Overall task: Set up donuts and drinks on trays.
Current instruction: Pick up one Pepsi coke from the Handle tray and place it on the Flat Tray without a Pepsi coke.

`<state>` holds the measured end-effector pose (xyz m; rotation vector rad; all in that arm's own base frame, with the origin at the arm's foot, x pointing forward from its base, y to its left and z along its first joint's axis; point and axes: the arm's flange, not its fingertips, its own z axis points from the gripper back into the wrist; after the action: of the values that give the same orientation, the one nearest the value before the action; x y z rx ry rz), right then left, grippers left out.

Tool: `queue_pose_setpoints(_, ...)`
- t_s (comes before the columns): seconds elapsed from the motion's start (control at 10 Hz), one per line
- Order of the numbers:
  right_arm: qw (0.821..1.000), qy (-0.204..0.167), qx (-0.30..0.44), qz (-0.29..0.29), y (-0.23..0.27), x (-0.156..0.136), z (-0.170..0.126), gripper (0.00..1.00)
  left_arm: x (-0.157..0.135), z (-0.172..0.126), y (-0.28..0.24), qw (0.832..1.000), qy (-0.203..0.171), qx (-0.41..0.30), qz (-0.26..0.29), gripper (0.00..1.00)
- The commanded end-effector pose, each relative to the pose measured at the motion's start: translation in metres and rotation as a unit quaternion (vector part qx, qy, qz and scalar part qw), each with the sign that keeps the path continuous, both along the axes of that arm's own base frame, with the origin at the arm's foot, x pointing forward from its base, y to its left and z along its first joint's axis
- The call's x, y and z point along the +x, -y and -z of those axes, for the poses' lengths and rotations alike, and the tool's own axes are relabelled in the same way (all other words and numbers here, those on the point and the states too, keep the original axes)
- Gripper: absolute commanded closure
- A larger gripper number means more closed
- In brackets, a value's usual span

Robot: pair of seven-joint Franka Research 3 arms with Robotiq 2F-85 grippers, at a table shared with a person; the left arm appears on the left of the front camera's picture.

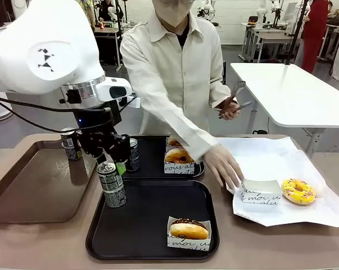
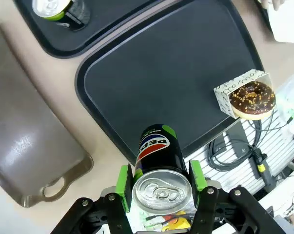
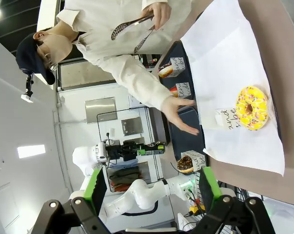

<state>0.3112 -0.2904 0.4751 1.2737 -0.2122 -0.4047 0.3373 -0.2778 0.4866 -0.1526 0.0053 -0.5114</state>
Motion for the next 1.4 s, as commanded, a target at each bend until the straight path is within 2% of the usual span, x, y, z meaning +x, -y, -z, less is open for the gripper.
queue_pose_setpoints(0.0, 1.000, 0.007, 0.007, 0.001, 0.000, 0.000, -0.001, 0.00, 0.002, -0.023, -0.039, 0.999, -0.029, 0.016, 0.037, 0.42)
queue_pose_setpoints(0.1, 1.000, 0.007, 0.007, 0.001, 0.000, 0.000, -0.001, 0.00, -0.007, -0.032, -0.072, 0.996, -0.056, 0.032, 0.053, 0.42)
queue_pose_setpoints(0.2, 1.000, 0.007, 0.007, 0.001, 0.000, 0.000, -0.001, 0.00, -0.017, -0.036, -0.100, 0.995, -0.065, 0.046, 0.064, 0.42)
queue_pose_setpoints(0.4, 1.000, 0.007, 0.007, 0.001, 0.000, 0.000, -0.001, 0.00, -0.018, -0.031, -0.122, 0.996, -0.068, 0.038, 0.051, 0.42)
queue_pose_setpoints(0.6, 1.000, 0.007, 0.007, 0.001, 0.000, 0.000, -0.001, 0.00, -0.012, -0.027, -0.125, 0.998, -0.028, 0.038, 0.048, 0.42)
queue_pose_setpoints(0.7, 1.000, 0.007, 0.007, 0.001, 0.000, 0.000, -0.001, 0.00, -0.017, -0.035, -0.128, 0.995, -0.076, 0.040, 0.043, 0.42)
queue_pose_setpoints(1.3, 1.000, 0.007, 0.007, 0.001, 0.000, 0.000, -0.001, 0.00, -0.017, -0.035, -0.128, 0.995, -0.076, 0.040, 0.043, 0.42)
